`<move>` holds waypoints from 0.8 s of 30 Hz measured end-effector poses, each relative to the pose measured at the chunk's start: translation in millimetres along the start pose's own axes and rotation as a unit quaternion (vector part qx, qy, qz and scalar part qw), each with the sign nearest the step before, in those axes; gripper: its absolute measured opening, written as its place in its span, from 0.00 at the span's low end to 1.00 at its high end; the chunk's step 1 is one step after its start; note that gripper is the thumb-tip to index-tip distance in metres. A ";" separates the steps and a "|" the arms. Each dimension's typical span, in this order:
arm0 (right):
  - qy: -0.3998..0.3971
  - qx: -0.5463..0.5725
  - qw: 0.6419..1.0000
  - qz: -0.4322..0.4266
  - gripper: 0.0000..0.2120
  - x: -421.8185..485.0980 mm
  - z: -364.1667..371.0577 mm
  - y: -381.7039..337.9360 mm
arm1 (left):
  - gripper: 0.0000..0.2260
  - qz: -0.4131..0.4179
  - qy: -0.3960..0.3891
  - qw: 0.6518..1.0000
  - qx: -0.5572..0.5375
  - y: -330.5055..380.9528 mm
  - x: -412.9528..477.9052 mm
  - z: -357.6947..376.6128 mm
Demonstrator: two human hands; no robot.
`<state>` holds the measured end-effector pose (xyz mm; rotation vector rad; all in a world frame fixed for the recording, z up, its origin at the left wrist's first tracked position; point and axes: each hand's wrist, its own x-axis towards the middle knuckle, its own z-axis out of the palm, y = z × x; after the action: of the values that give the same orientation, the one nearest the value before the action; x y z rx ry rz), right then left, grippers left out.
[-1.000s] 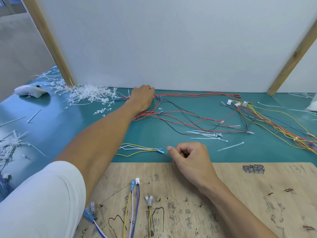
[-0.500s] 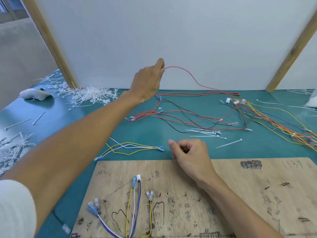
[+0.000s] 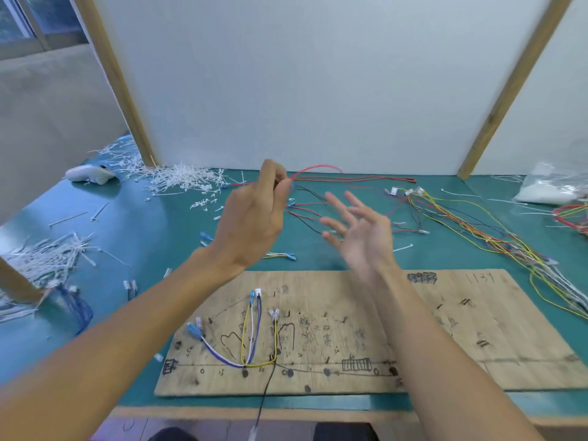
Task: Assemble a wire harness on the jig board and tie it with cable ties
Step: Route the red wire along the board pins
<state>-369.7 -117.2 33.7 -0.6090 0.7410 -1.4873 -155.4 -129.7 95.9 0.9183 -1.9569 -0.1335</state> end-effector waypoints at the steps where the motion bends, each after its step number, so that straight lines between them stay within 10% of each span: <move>1: -0.012 0.033 0.999 0.001 0.16 3.6 1.3 -10.4 | 0.07 -0.005 -0.004 1.000 0.003 2.7 -10.1 -5.5; 7: 0.052 -0.003 0.997 -0.062 0.01 22.1 18.7 -65.8 | 0.06 -0.001 -0.060 0.996 0.061 9.9 -67.7 -37.1; 19: -0.017 -0.079 0.958 -0.274 0.04 -89.6 44.4 -80.2 | 0.09 -0.144 -0.125 0.982 -0.011 -11.6 -120.3 -92.1; 24: 0.123 -0.221 0.920 -0.301 0.10 -181.4 34.3 -37.0 | 0.09 -0.115 -0.122 0.986 -0.011 2.8 -132.2 -110.4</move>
<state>-357.8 60.2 95.6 -1.0748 1.1716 -2.0027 -32.8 -12.8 64.8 1.1563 -2.0612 -0.4183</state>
